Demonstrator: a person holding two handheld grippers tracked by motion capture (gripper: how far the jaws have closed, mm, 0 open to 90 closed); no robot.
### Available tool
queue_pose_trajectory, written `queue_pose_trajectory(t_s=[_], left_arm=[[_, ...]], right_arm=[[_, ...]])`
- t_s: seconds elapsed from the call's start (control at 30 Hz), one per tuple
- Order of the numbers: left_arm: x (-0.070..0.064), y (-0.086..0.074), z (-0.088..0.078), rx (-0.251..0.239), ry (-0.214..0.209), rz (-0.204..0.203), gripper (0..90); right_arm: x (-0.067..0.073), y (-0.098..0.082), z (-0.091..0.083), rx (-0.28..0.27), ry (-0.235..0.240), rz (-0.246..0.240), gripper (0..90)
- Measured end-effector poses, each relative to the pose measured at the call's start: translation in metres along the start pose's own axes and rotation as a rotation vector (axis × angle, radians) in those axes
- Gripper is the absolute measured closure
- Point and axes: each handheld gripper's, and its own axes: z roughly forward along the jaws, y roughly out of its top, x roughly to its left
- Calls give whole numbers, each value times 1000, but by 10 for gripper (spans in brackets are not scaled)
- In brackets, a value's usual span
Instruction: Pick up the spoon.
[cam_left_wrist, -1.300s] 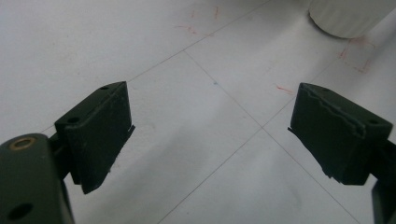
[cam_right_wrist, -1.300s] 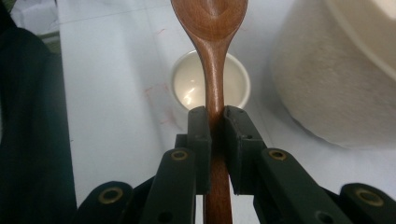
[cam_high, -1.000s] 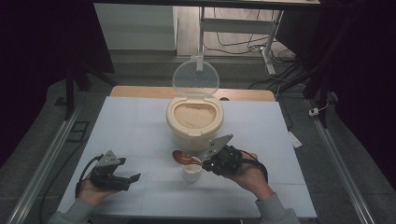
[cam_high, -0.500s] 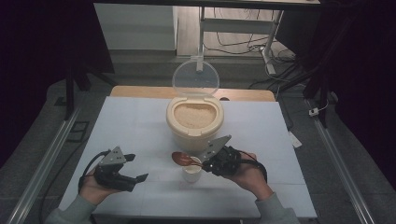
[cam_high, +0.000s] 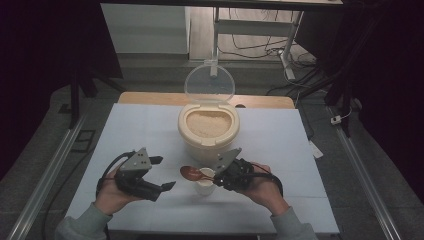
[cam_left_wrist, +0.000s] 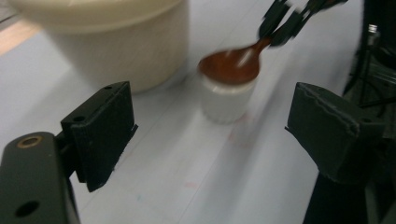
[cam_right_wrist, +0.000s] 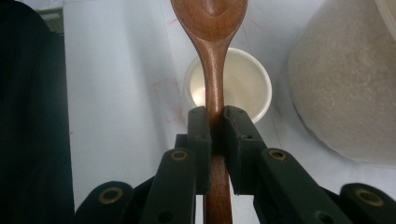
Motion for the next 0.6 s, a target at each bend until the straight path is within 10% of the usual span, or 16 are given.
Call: queue_pose_trajectory(t_s=[0.6], left_arm=[[-6, 39, 50, 103, -102, 73, 230]], right_arm=[[6, 6, 7, 0, 20, -46, 813]])
